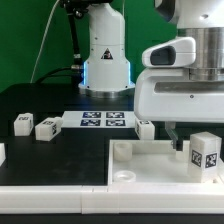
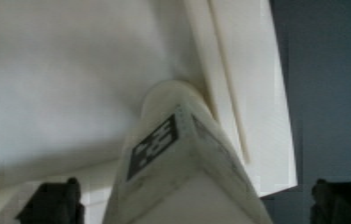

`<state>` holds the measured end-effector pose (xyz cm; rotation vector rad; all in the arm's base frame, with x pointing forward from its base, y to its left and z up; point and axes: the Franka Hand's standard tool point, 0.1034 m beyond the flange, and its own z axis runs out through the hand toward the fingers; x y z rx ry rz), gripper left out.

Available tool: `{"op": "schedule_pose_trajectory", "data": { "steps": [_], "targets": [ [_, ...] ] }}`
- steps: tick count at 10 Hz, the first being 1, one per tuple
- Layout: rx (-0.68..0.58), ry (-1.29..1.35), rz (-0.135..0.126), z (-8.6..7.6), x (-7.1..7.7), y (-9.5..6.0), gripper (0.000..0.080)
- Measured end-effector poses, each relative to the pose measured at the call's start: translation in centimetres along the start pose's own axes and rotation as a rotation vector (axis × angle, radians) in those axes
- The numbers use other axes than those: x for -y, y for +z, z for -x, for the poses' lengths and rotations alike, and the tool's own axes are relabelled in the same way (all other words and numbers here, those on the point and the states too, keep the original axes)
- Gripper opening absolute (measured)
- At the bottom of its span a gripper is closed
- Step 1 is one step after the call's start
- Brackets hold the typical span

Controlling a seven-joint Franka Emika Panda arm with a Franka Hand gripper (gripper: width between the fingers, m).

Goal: Assemble one leg

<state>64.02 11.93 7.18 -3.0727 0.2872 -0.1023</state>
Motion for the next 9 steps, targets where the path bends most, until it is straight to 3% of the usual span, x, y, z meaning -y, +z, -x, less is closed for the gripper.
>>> {"op": "schedule_pose_trajectory", "data": {
  "steps": [3,5,7,9],
  "targets": [
    [-0.001,-0.269,0.003,-0.18,-0.44,-0.01,0.0649],
    [-0.003,-0.460,0.032,-0.28,-0.55,-0.17,0.0649],
    [-0.001,-0.500,0.038,-0.30,-0.81,-0.07,0.0649],
    [-0.001,-0.454,0.038,-0.28,-0.80,-0.04,0.0390]
  ]
}}
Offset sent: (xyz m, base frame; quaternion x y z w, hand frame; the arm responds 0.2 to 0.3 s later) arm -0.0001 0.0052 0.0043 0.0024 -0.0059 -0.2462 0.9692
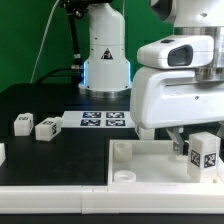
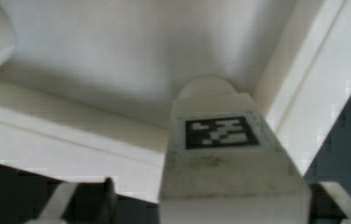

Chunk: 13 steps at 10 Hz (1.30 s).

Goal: Assemble one leg

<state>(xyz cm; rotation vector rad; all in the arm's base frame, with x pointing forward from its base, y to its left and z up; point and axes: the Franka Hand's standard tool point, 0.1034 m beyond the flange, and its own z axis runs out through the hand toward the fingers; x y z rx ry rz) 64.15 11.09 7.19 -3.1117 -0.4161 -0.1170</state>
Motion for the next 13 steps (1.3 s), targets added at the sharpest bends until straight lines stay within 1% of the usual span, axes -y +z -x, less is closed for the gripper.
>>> {"op": "schedule_pose_trajectory", "data": {
  "steps": [1,2,4,7,8,9,10,11,12,13],
  "targets": [
    [0.000,0.029,-0.001,0.0,0.0,0.0,0.0390],
    [0.001,0.111,-0.001,0.0,0.0,0.1,0.0290],
    [0.001,0.277,-0.003,0.0,0.1,0.1,0.0290],
    [0.006,0.638,-0.005,0.1,0.4,0.1,0.0290],
    [0.007,0.749,0.008,0.2,0.2,0.1,0.0290],
    [0.001,0.847,0.032,0.4,-0.2,0.1,0.0294],
    [-0.002,0.914,0.047,0.6,-0.7,0.0,0.0294],
    [-0.001,1.013,0.067,1.0,-1.2,0.0,0.0301],
    [0.011,1.107,0.095,1.5,-1.8,-0.1,0.0307],
    [0.011,1.162,0.115,1.7,-2.3,-0.2,0.0309]
  ]
}}
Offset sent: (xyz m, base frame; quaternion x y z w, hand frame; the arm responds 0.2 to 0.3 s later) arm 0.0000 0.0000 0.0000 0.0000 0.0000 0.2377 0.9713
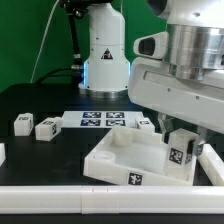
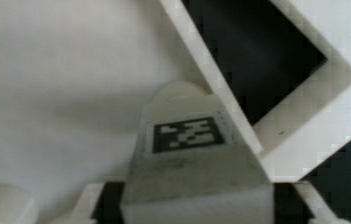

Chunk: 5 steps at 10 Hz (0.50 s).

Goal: Assemble one leg

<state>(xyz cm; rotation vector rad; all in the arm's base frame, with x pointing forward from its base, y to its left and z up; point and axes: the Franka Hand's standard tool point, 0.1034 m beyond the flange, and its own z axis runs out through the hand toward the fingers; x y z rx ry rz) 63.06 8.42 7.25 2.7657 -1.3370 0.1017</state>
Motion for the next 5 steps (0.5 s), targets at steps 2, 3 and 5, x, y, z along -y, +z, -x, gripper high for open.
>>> {"op": "schedule_pose_trajectory", "data": {
  "steps": [2,3,5],
  "targets": [
    [-0.004,0.015,0.013,-0.38,-0.45,0.04,0.0310],
    [-0.004,0.015,0.013,-0.33,-0.43,0.08,0.0310],
    [-0.003,0.015,0.013,-0.33,-0.44,0.10,0.0611]
  ]
}}
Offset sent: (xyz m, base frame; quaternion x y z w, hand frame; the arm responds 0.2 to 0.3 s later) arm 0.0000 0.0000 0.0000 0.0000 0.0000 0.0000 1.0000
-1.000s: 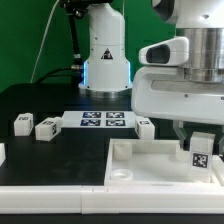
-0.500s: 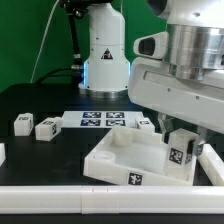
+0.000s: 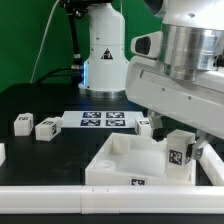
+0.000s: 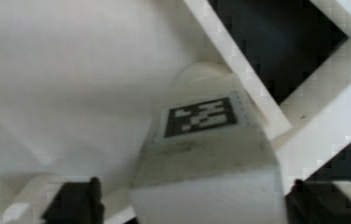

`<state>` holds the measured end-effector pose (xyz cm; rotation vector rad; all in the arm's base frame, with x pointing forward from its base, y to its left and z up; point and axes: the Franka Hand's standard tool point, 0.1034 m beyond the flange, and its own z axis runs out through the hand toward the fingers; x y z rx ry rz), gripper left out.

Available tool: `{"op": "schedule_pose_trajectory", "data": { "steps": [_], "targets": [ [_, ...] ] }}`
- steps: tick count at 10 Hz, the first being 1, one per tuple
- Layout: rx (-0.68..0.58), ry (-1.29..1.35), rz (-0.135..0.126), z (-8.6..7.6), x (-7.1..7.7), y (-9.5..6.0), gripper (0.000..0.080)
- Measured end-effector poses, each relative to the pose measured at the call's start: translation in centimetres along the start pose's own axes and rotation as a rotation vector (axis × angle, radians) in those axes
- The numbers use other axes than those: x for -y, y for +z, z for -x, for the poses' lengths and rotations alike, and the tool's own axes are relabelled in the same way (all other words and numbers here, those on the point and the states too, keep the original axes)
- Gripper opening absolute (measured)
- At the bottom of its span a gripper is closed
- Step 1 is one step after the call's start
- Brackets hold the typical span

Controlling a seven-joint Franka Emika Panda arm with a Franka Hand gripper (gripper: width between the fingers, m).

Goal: Assemble one leg

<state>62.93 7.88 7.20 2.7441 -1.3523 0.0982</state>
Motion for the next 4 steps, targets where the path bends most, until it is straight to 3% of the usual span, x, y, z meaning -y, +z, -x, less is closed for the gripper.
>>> {"op": "schedule_pose_trajectory", "data": {
  "steps": [4],
  "targets": [
    [0.000,0.000,0.000,0.01,0.00,0.02,0.0647]
  ]
}}
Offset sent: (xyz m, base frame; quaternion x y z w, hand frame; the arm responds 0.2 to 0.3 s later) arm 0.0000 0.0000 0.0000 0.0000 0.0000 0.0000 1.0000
